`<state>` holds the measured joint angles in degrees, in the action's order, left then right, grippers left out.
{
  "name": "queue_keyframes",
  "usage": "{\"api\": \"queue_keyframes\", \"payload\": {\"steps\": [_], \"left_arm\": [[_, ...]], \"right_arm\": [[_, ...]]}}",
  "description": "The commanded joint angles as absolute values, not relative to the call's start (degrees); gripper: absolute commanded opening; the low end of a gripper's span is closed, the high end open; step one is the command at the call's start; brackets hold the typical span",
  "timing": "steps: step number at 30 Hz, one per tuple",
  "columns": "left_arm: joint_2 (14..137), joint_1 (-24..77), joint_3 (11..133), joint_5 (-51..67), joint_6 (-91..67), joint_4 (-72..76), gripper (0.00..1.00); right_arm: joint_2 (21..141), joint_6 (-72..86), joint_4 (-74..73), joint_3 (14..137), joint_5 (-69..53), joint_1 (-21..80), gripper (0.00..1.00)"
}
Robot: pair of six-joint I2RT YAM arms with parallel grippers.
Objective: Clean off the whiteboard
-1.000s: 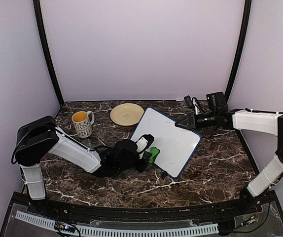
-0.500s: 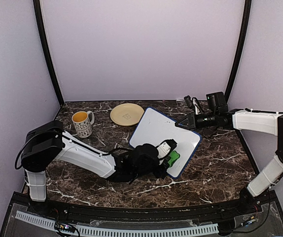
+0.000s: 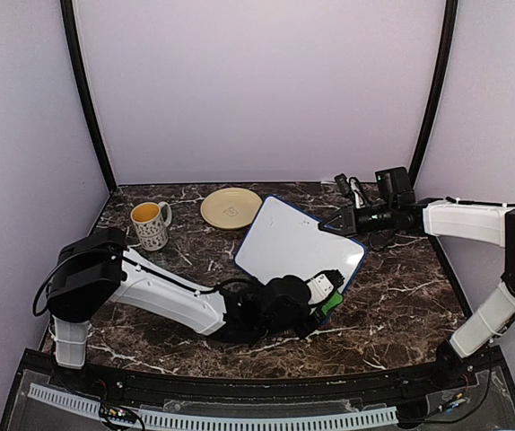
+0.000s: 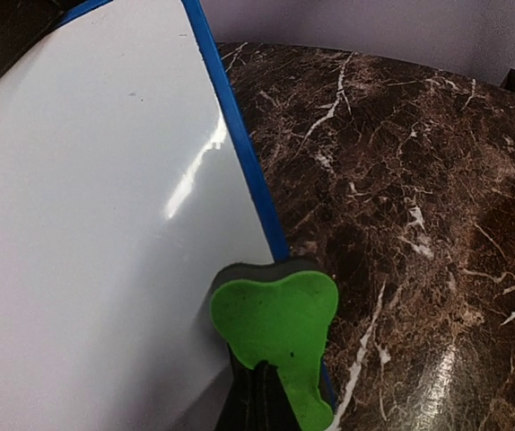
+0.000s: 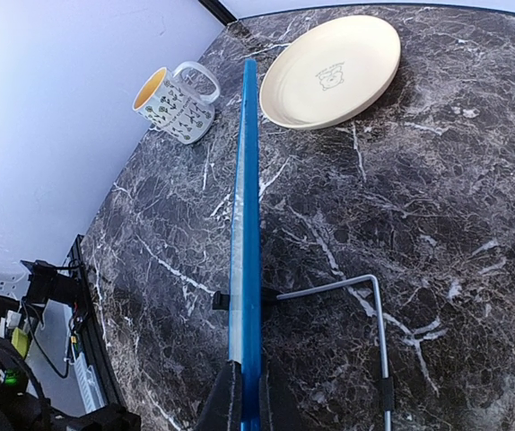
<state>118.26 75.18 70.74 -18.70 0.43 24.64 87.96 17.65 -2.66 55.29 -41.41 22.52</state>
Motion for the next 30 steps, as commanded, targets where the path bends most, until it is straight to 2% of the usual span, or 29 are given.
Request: {"api": "queue_keyframes", "payload": {"steps": [1, 12, 21, 30], "left_arm": [[120.8, 74.96, 74.0, -20.69, 0.96, 17.37, 0.0], [118.33, 70.98, 78.33, -26.08, 0.98, 14.89, 0.0], [114.04, 68.72, 69.56, -29.8, -5.47, 16.0, 0.0], [110.19, 64.11, 63.22, -26.82, -4.73, 19.79, 0.0]], "right_arm": [[89.43, 17.95, -5.45, 54.34, -41.0, 24.08, 0.0], [89.3, 17.9, -5.42, 54.04, -40.96, 24.08, 0.0], [89.52, 17.95, -5.04, 54.08, -41.13, 24.08, 0.0], [89.56, 17.97, -4.92, 54.08, -41.3, 24.08, 0.0]]}}
